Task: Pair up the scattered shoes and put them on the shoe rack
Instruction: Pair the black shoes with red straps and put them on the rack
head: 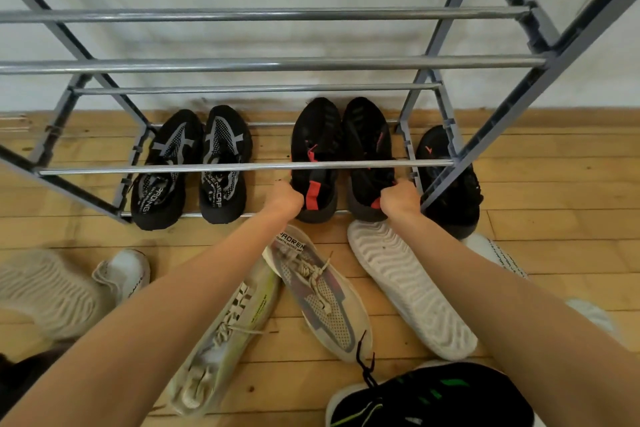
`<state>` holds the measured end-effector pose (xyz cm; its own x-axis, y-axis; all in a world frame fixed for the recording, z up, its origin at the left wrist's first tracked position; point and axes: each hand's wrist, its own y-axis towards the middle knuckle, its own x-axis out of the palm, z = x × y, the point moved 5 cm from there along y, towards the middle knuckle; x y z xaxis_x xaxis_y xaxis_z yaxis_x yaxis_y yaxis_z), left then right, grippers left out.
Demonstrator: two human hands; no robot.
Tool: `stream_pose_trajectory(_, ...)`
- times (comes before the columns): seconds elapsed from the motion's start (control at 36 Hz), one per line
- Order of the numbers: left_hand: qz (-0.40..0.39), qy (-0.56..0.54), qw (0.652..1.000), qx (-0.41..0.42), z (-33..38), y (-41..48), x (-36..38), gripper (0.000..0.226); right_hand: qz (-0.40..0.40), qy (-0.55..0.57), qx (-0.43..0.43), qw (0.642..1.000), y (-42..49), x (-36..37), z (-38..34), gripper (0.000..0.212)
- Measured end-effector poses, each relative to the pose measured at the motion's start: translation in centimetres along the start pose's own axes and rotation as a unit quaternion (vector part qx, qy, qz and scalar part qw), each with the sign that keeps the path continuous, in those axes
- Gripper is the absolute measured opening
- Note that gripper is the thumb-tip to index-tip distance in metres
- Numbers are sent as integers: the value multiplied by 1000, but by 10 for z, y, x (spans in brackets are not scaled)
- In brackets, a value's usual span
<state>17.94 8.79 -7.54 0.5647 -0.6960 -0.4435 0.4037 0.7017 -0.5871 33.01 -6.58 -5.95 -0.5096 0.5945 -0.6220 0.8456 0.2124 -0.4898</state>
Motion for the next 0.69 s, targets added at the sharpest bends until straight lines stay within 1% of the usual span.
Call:
stream_pose_trajectory(0.06, 8, 33, 999, 14, 2, 0, 0, 33, 7, 21, -10, 1000, 0, 1, 2, 34)
stream_pose_trajectory(0.17, 6, 64, 998, 28, -1, -3, 2, 35, 21, 58, -33, 998, -5, -1, 6, 33)
stream_pose_trajectory(0.25, 6, 54, 998, 27, -6, -3, 1, 38, 3, 60, -44, 997, -5, -2, 10, 36)
stream_pose_trajectory(0.36, 23, 75, 995, 59, -5, -8, 2, 32, -9, 49, -57, 997, -6, -2, 9, 38)
stream_pose_trajectory(0.42, 33, 63, 995, 71, -7, -9, 2, 32, -5, 53, -61, 997, -10, 0, 11, 40)
stream_pose_trajectory(0.5, 44, 13, 996, 77, -10, -10, -1, 41, -8, 55, -69, 996, -13, 2, 15, 41)
stream_pose_trajectory(0.56, 46, -6, 995, 86, -11, -13, -3, 41, -17, 50, -74, 996, -13, 1, 16, 42)
stream_pose_trajectory(0.69, 31, 19, 991, 130, -11, -23, -4, 45, -40, 72, -78, 994, -16, -2, 19, 43)
